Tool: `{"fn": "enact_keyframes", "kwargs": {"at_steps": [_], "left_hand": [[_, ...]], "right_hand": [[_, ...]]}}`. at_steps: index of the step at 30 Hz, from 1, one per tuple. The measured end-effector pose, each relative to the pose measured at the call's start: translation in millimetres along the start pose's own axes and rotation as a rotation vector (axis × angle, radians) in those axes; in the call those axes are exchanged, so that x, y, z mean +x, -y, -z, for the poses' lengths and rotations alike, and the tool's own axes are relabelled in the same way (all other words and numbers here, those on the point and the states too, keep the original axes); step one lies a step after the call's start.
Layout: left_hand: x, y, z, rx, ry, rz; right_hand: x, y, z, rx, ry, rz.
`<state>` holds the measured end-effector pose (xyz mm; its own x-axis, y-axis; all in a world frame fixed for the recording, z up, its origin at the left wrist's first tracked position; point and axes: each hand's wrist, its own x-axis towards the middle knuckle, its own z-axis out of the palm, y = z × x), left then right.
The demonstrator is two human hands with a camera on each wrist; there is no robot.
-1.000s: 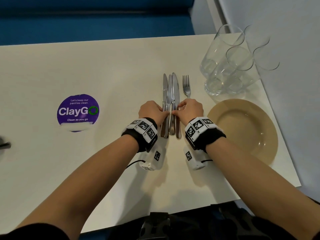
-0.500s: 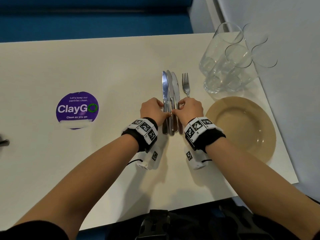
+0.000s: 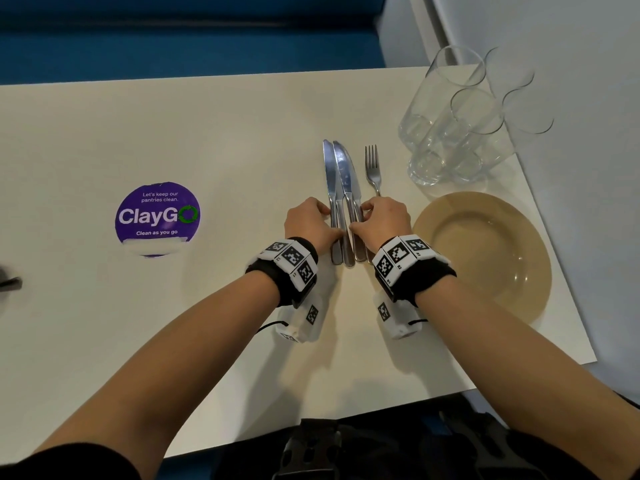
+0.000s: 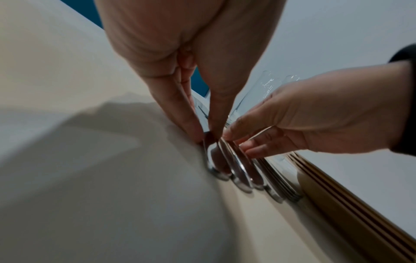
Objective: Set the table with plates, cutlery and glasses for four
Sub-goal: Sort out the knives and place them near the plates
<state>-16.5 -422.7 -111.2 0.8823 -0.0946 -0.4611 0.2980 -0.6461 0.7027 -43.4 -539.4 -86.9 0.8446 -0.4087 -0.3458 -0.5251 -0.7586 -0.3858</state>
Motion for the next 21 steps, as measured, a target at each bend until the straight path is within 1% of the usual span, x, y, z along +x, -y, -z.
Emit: {"fn": "enact_keyframes", "kwargs": {"at_steps": [6, 9, 13, 16, 18, 21], "left_hand": [[-1.8, 3.2, -0.5, -0.03, 0.004, -0.005], [-2.4, 3.5, 0.9, -0.009, 0.016, -0.019], [-5.2, 8.7, 12.4, -0.058, 0.037, -0.014], [-8.1, 21.1, 37.0, -0.07, 0.004, -0.019], [-12.6, 31.5, 63.1, -0.068, -0.048, -0.021], [-22.8, 55.8, 116.7, -0.06, -0.154, -0.015]], "right_hand": [[-4.3, -3.0, -2.9, 0.01, 0.0, -0.022], [-6.4, -2.2, -1.4, 0.006, 0.006, -0.027], [-12.3, 7.9, 3.8, 0.02, -0.053, 0.006], [-20.2, 31.6, 2.0, 0.066, -0.076, 0.091], [-27.2, 55.7, -6.9, 0.142, -0.033, 0.157], [-42.4, 102.5, -30.1, 0.223, 0.065, 0.266]]}}
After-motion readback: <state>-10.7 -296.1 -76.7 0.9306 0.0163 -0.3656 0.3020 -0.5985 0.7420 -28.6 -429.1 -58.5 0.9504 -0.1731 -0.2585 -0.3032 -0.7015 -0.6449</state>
